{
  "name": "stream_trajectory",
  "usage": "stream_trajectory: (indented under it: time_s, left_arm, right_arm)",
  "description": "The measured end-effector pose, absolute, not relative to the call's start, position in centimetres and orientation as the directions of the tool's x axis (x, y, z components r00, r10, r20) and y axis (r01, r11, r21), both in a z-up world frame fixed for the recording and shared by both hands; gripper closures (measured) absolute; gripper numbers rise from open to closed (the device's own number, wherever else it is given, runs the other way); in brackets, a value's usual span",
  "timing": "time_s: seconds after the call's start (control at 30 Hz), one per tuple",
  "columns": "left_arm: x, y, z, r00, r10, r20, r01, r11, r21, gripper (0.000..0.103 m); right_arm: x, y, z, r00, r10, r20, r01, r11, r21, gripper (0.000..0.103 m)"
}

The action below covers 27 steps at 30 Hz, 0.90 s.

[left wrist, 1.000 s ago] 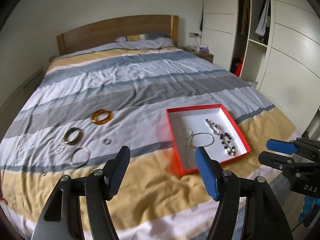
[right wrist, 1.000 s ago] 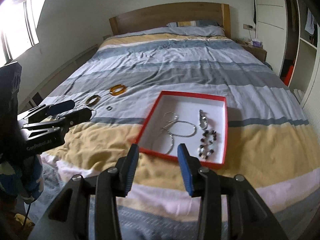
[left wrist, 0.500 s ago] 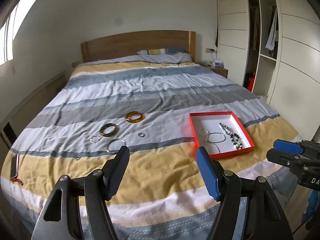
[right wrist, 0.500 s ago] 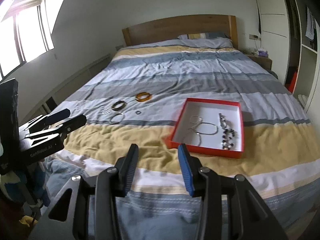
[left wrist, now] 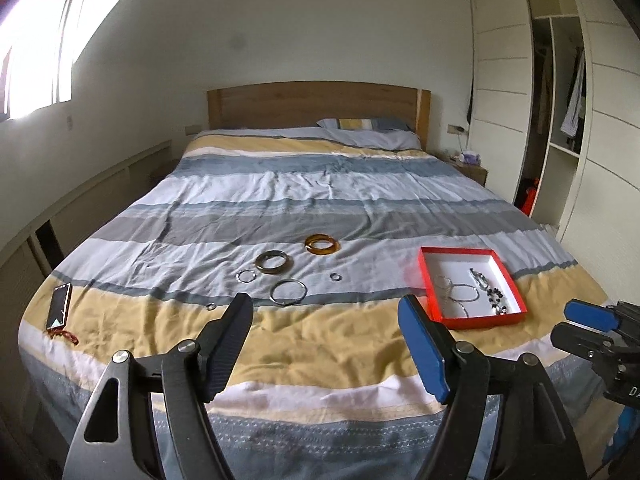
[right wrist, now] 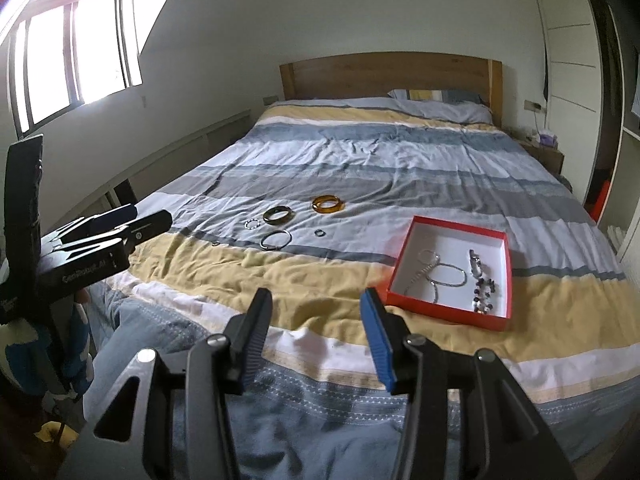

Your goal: Organize jewelry

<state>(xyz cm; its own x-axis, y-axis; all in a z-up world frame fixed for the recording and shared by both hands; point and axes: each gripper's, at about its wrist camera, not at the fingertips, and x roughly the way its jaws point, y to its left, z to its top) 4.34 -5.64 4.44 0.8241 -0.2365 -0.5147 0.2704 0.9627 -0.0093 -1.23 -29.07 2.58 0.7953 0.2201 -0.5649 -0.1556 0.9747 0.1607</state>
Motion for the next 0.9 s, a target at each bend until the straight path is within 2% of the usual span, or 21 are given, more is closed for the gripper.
stream_trajectory:
  time_s: [0.6,0.8,0.9]
  left_arm:
    - [2.6,-2.5,5.8,0.851,-0.214,-0.48,0.219,0.975,-0.045,0.029]
    - [2.9,-2.5,5.2,0.844,-0.208,-0.494,0.22,0.975,-0.035,0.029]
    - [3.3,-1.9,4.9,0.845,-0.19,-0.5,0.202,0.979,-0.031,0.026]
  right_arm:
    - [-4.1,-25.3,4.9,0.828,0.197,-0.525,-0.18,0.98,0.084,0.057]
    - [-4.1,-25.6,5.2,0.836,0.194,-0.514,-0.162,0.981,0.107,0.056]
    - [-3.5,-25.9,5.2,0.835,0.186,-0.517,-0.142,0.982,0.125,0.054]
